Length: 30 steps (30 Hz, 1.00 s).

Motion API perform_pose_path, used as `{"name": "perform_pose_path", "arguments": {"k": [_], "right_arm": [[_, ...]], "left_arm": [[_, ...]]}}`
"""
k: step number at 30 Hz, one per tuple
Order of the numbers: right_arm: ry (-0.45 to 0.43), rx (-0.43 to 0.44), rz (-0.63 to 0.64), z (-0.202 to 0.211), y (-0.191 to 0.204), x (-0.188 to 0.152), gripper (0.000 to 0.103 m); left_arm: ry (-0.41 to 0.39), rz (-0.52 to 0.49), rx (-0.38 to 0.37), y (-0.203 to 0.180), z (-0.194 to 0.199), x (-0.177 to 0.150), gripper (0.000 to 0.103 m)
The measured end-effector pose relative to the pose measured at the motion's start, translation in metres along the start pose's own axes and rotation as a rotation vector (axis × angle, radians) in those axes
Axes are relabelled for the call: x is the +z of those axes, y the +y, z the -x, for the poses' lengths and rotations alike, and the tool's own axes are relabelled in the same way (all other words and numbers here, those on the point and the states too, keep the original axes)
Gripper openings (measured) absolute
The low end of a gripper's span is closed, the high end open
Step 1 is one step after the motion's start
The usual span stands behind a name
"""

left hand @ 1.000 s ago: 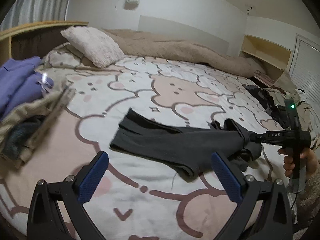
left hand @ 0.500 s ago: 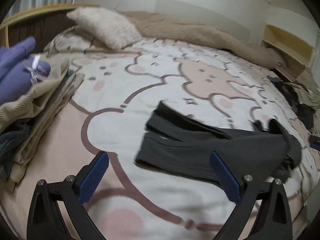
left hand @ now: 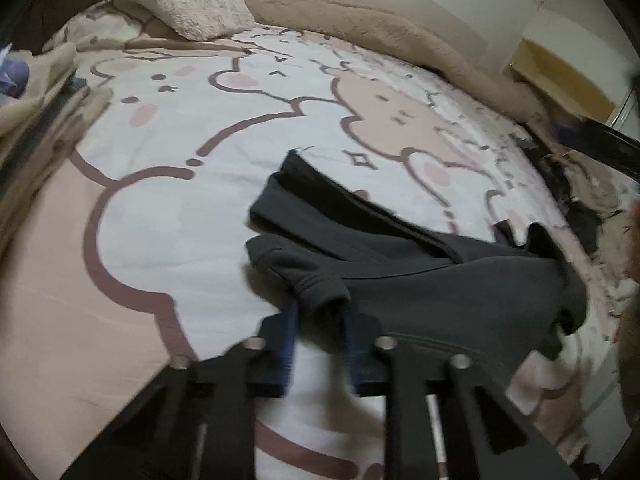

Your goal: Fold clothes

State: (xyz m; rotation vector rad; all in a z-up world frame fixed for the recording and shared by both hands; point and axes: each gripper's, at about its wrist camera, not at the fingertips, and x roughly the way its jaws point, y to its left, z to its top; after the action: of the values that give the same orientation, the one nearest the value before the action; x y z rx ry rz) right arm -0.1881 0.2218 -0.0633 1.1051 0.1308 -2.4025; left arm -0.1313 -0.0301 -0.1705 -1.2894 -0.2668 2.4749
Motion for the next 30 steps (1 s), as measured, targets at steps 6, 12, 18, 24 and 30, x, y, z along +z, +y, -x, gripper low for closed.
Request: {"name": "perform_pose_path", "arguments": {"k": [6,12,18,24,30], "right_arm": [[0.168,0.148,0.139,-0.098,0.042,0.03,0.062],[0.371,0.244,0.153,-0.178,0.064,0.029,0.062],[0.38,0.237,0.1,-0.194,0.069,0.03,0.009],[0.086,0.155,-0.065,-0.08,0.021,0.069,0.008],[-0.239,0.015,-0.169,0.086,-0.019,0.094,0.008]], "left_arm": [[-0.076,0.098,-0.062,0.011,0.038,-0.01,0.015],[-0.128,0.184,-0.047,0.033,0.076,-0.02,0.015],[-0.178,0.221,-0.029,0.043,0.108,-0.025,0.015],[-0.298,0.139,0.009,0.026,0.151,-0.01,0.015],[-0.433,0.063,0.01,0.004,0.2,0.025,0.015]]}}
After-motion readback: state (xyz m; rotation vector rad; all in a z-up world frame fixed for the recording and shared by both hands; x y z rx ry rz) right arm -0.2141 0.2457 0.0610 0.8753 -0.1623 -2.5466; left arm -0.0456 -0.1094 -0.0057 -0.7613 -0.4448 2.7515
